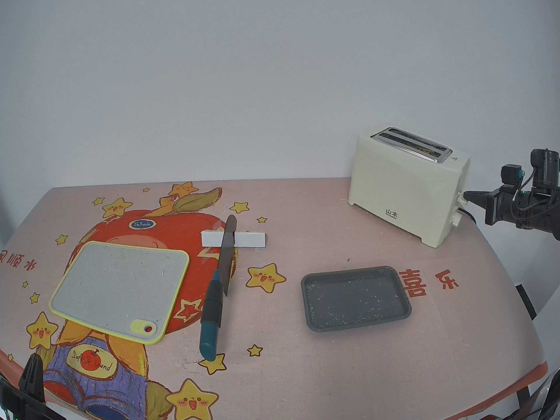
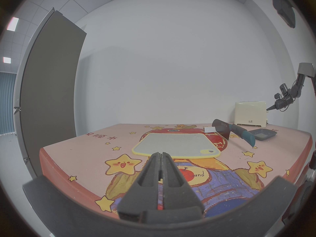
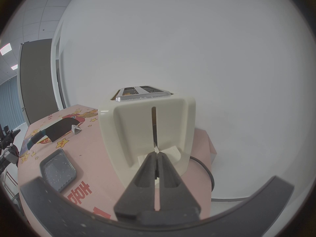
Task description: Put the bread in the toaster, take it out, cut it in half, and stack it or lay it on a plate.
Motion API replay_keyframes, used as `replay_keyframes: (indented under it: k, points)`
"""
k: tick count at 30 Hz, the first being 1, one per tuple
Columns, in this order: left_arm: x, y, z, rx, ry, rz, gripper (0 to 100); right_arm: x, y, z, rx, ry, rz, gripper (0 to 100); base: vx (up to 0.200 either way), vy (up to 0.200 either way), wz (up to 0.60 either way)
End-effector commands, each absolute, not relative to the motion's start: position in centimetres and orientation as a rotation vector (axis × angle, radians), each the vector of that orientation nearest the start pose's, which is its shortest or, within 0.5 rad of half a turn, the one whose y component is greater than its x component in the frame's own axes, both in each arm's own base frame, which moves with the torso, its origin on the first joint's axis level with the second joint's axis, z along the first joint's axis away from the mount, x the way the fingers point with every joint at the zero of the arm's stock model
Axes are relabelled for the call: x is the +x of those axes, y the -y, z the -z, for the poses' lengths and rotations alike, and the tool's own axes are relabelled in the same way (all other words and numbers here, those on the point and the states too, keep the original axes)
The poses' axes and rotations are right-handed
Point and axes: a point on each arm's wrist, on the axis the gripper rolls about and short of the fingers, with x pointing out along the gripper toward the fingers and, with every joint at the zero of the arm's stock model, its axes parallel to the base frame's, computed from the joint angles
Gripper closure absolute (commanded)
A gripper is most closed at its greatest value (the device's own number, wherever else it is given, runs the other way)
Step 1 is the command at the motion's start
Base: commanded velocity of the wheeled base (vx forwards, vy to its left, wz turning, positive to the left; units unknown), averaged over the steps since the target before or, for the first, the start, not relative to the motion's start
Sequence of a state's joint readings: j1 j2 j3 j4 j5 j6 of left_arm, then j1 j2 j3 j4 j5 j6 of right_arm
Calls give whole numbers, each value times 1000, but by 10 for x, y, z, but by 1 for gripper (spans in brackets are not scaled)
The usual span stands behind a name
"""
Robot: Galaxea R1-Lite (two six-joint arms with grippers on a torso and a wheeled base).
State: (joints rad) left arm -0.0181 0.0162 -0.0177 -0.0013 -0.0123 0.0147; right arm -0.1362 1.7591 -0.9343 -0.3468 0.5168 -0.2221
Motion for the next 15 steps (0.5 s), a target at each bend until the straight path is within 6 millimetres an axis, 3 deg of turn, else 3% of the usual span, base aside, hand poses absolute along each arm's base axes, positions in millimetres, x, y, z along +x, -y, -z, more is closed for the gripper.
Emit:
replay_keyframes:
  k: [1,15]
  points:
    - [-22,0,-76,14,-12,31,100,318,32,-170,-59,-417,-421,100,0,0,0]
    - [-22,0,-76,14,-12,31,100,318,33,-168,-57,-423,-422,100,0,0,0]
